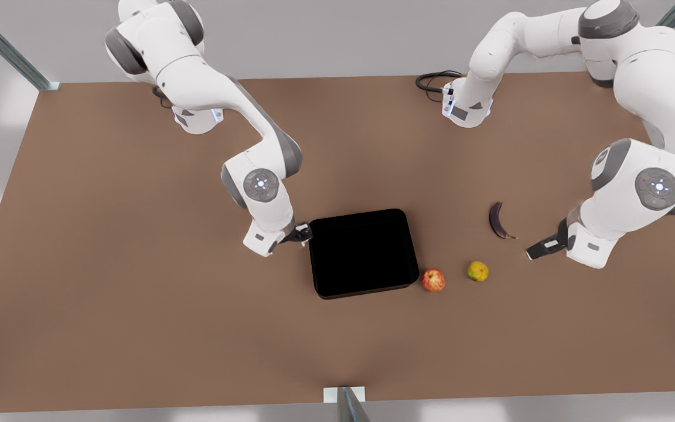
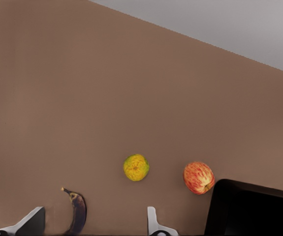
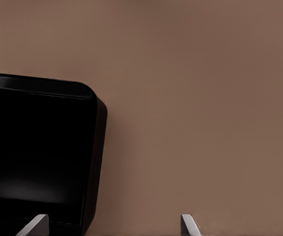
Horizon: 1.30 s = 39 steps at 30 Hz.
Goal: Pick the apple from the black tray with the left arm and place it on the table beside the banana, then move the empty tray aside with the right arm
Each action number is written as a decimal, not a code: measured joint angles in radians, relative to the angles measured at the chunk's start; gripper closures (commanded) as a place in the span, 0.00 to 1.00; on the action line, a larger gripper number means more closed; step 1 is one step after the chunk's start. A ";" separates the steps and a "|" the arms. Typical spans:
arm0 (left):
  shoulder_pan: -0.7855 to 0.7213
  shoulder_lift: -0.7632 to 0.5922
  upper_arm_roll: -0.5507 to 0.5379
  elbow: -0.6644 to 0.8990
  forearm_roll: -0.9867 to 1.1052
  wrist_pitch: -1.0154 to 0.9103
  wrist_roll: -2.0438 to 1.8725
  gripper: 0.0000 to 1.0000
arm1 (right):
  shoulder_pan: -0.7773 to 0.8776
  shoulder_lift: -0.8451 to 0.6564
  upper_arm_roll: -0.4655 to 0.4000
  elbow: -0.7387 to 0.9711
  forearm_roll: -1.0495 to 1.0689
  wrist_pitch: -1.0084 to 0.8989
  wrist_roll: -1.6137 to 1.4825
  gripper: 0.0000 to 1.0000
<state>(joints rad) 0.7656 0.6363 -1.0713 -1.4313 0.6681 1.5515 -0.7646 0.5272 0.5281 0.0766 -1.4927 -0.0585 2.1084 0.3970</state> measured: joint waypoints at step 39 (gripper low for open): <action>-0.668 -0.439 0.911 0.030 -0.763 -0.048 0.794 0.00 | 0.066 0.269 -0.009 -0.008 -0.001 0.337 0.311 0.59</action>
<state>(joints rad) 0.0974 0.1977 -0.1603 -1.4014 -0.0948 1.5032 0.0299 0.5937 0.7973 0.0675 -1.5008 -0.0594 2.4457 0.7075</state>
